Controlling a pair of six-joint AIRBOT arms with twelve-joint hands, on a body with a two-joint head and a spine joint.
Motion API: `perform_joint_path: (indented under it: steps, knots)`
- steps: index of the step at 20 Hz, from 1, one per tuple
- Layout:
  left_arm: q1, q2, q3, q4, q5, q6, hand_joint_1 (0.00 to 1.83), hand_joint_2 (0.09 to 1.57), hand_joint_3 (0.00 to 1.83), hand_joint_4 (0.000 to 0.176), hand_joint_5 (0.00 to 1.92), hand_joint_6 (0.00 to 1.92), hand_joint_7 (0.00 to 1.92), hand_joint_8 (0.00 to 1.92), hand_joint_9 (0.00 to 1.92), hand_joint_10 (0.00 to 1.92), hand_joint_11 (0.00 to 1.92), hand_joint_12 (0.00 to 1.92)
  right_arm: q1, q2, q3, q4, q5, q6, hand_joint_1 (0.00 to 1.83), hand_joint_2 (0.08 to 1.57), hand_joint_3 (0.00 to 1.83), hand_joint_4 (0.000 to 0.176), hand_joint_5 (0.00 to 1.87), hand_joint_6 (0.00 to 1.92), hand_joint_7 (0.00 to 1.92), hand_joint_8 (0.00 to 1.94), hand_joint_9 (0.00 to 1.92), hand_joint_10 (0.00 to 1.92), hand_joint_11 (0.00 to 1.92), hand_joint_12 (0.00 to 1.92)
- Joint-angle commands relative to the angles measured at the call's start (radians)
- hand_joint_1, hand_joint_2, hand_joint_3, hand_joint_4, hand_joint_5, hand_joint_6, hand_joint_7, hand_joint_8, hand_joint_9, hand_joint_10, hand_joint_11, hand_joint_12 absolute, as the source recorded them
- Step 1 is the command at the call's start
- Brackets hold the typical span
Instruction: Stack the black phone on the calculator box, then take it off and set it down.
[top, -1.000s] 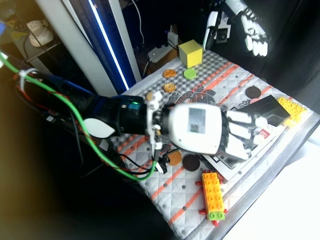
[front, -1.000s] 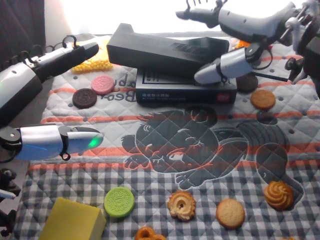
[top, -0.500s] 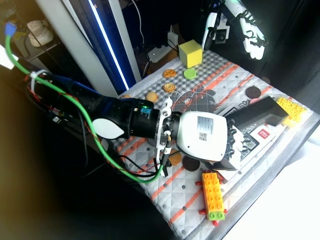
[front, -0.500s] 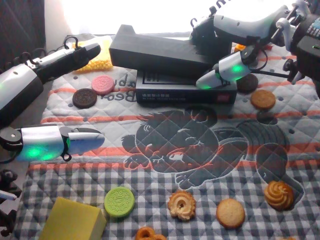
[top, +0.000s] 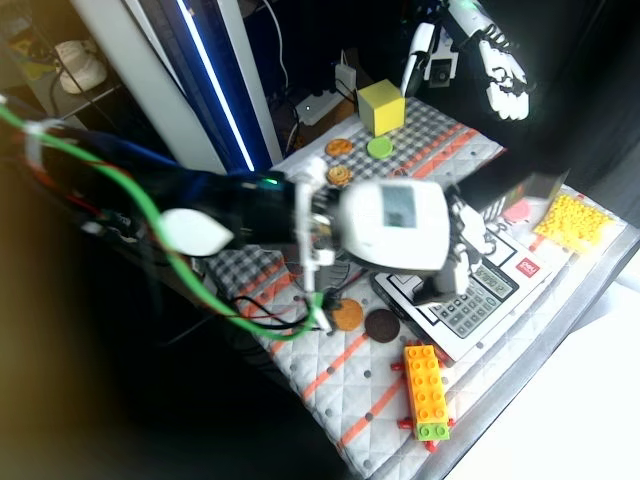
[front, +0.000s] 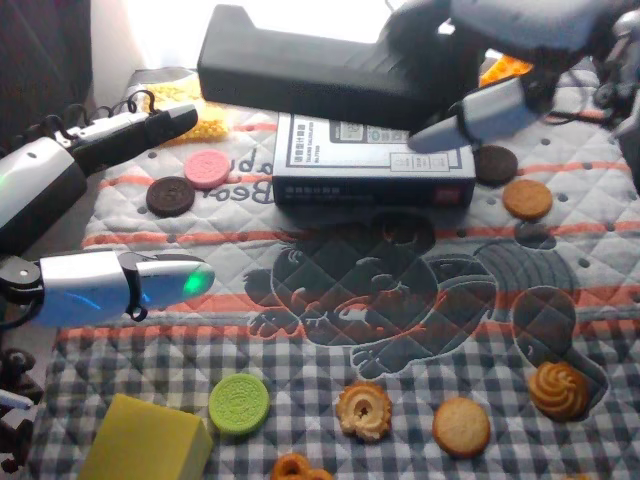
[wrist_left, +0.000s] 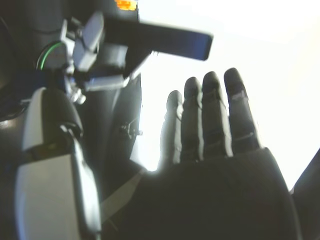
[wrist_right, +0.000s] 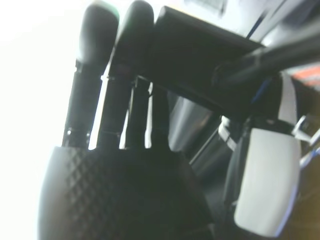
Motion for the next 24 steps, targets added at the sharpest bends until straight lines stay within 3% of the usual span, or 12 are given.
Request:
perform_joint_path:
  steps: [1,6,9,11,14,18,19,20,21,22,23,24]
  knots:
    - [-0.001,0.004,0.003,0.006,-0.130,-0.016,0.77,0.92,0.00,0.077,0.27,0.00,0.29,0.00,0.20,0.00,0.00,0.34,0.017,0.030,-0.023,0.029,0.197,0.006,1.29,1.06,0.00,0.000,0.99,0.80,1.23,0.75,1.35,0.83,1.23,1.35]
    - [0.033,0.020,0.003,-0.006,-0.163,-0.076,0.76,0.93,0.00,0.079,0.27,0.01,0.29,0.02,0.15,0.02,0.00,0.00,-0.098,0.163,-0.151,0.021,0.345,0.014,1.30,1.02,0.00,0.000,1.16,0.49,1.27,0.70,1.31,0.88,1.19,1.33]
    - [0.038,0.031,0.001,-0.003,-0.175,-0.090,0.75,0.94,0.01,0.041,0.25,0.00,0.26,0.00,0.18,0.03,0.06,0.03,-0.185,0.183,-0.174,-0.012,0.384,0.090,1.29,1.04,0.00,0.000,1.13,0.56,1.21,0.83,1.14,0.91,0.97,1.27]
    - [0.041,0.039,-0.006,0.005,-0.199,-0.091,0.72,0.94,0.00,0.042,0.25,0.00,0.26,0.00,0.20,0.03,0.07,0.04,-0.238,0.194,-0.182,-0.038,0.385,0.138,1.21,1.06,0.00,0.000,1.11,0.71,1.13,1.01,1.12,1.35,1.08,1.69]
    - [0.042,0.042,-0.009,0.009,-0.205,-0.091,0.71,0.94,0.00,0.053,0.26,0.00,0.27,0.01,0.20,0.02,0.03,0.03,-0.319,0.215,-0.212,-0.038,0.385,0.139,1.28,1.08,0.00,0.000,1.00,0.78,1.15,0.91,1.15,0.70,0.99,1.11]
    - [0.046,0.043,-0.010,0.005,-0.199,-0.104,0.68,0.97,0.00,0.056,0.26,0.00,0.27,0.00,0.21,0.01,0.00,0.09,-0.402,0.209,-0.209,-0.049,0.353,0.167,1.24,1.10,0.00,0.000,0.92,0.99,1.12,0.87,1.12,0.53,0.85,1.19]
    - [0.046,0.044,-0.009,0.005,-0.201,-0.114,0.67,0.97,0.00,0.064,0.26,0.00,0.26,0.00,0.20,0.00,0.00,0.13,-0.427,0.204,-0.197,-0.064,0.342,0.199,1.02,1.16,0.00,0.103,0.86,1.14,0.99,0.52,1.02,0.48,0.73,1.22]
    - [0.046,0.044,-0.006,0.006,-0.201,-0.121,0.67,0.97,0.00,0.068,0.26,0.00,0.26,0.00,0.21,0.00,0.00,0.24,-0.437,0.195,-0.185,-0.076,0.333,0.228,0.82,1.12,0.00,0.000,0.75,0.55,0.90,0.31,0.90,0.39,0.55,1.17]
    - [0.046,0.044,-0.005,0.006,-0.199,-0.124,0.69,0.96,0.00,0.087,0.24,0.00,0.26,0.00,0.20,0.00,0.00,0.23,-0.439,0.191,-0.180,-0.082,0.321,0.233,0.67,1.07,0.00,0.000,0.57,0.17,0.56,0.08,0.56,0.13,0.23,0.92]
    - [0.046,0.044,-0.004,0.006,-0.199,-0.125,0.69,0.95,0.00,0.074,0.24,0.00,0.25,0.00,0.20,0.00,0.00,0.16,-0.439,0.190,-0.178,-0.085,0.313,0.233,0.55,1.04,0.00,0.010,0.36,0.03,0.34,0.01,0.38,0.03,0.09,0.83]
    - [0.046,0.044,-0.005,0.006,-0.201,-0.125,0.71,0.96,0.00,0.047,0.24,0.00,0.26,0.00,0.21,0.00,0.00,0.25,-0.439,0.188,-0.173,-0.085,0.305,0.233,0.53,1.02,0.00,0.048,0.22,0.01,0.20,0.00,0.22,0.00,0.02,0.67]
    - [0.046,0.044,-0.005,0.007,-0.201,-0.125,0.71,0.97,0.00,0.057,0.24,0.00,0.23,0.00,0.19,0.00,0.00,0.27,-0.439,0.189,-0.171,-0.082,0.305,0.233,0.53,0.98,0.00,0.110,0.08,0.01,0.06,0.01,0.05,0.01,0.00,0.24]
